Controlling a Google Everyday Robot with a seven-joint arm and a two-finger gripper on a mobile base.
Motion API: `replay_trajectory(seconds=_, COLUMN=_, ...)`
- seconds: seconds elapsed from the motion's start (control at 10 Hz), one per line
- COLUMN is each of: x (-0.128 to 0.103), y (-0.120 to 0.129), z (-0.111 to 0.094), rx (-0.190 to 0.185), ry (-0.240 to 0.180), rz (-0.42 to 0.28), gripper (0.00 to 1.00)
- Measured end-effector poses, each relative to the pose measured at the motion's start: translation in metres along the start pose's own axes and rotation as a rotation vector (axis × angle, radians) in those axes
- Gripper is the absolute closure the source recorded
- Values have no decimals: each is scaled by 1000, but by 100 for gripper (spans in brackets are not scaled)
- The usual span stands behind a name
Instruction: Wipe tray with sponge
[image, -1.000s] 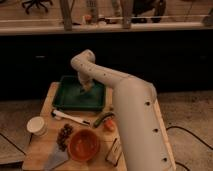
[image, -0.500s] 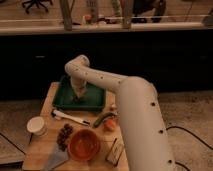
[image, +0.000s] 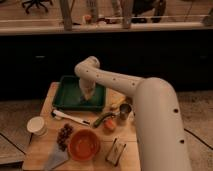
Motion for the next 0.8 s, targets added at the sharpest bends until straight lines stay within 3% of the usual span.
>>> replay_trajectory(seconds=0.2, x=35, y=-6, z=-8, rx=50, ry=6, rz=73, gripper=100)
replay_trajectory(seconds=0.4, x=46, y=-22, z=-9, rx=88, ry=-2, rz=100, gripper=100)
replay_trajectory(seconds=0.6, x=40, y=-39, z=-6, rx=107, ry=-15, rz=100, gripper=100)
replay_trajectory(seconds=0.8, x=17, y=-59, z=2, rx=110, ry=-43, rz=72, gripper=100)
